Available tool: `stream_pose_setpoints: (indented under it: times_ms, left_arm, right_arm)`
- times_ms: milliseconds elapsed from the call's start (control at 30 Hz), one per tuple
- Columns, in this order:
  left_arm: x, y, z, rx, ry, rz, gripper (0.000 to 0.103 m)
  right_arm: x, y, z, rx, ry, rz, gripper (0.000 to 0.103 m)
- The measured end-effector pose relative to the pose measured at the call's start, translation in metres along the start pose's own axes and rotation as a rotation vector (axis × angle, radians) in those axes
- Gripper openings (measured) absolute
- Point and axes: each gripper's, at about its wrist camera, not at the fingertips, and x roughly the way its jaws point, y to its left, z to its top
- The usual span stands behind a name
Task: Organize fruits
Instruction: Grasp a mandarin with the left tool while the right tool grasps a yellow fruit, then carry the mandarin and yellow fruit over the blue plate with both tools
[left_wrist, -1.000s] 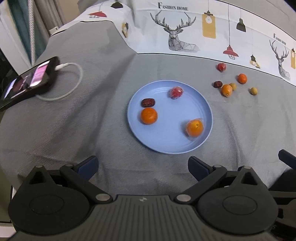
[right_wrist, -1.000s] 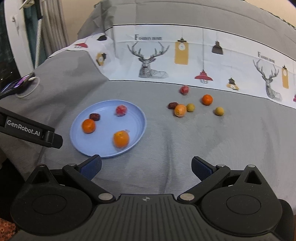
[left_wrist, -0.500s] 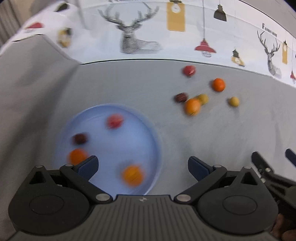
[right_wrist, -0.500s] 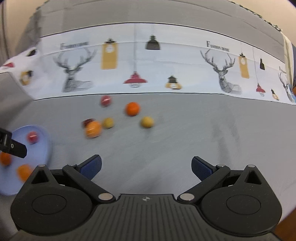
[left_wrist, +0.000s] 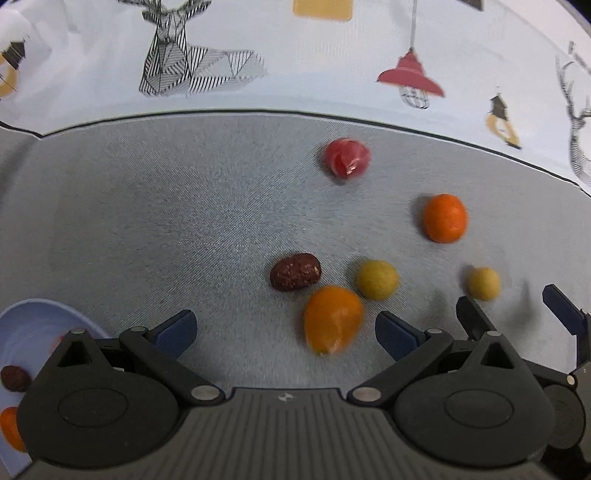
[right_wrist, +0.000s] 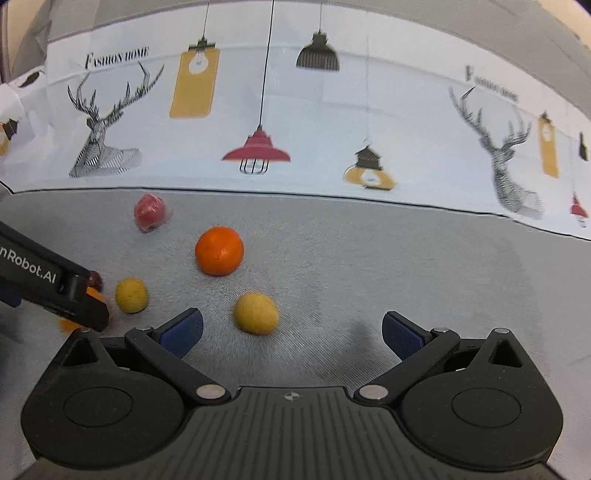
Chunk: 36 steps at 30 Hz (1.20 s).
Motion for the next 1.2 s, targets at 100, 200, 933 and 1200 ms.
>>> stream_pose_setpoints:
  times_ms: [100, 200, 933, 1200]
  left_arm:
    - [0.003, 0.001, 0.001, -0.009, -0.005, 0.012, 0.092]
    - [-0.007, -0.003, -0.005, 0.063, -0.047, -0.03, 0.039]
    - [-0.145, 0.046, -0.097, 0.089, -0.189, -0.046, 0.037]
    - [-0.202, 0.091, -0.15, 0.079, -0.234, -0.002, 0.037]
  right_arm:
    - [0.007, 0.003, -0.003, -0.009, -0.01, 0.049, 0.083]
    - [-0.002, 0.009, -0.005, -0.041, -0.04, 0.073, 0.038]
    - [-0.17, 0.045, -0.032, 0.005, -0.073, 0.171, 0.029]
    - [-0.238, 0.1, -0.052, -0.004, -0.057, 0.295, 0.029]
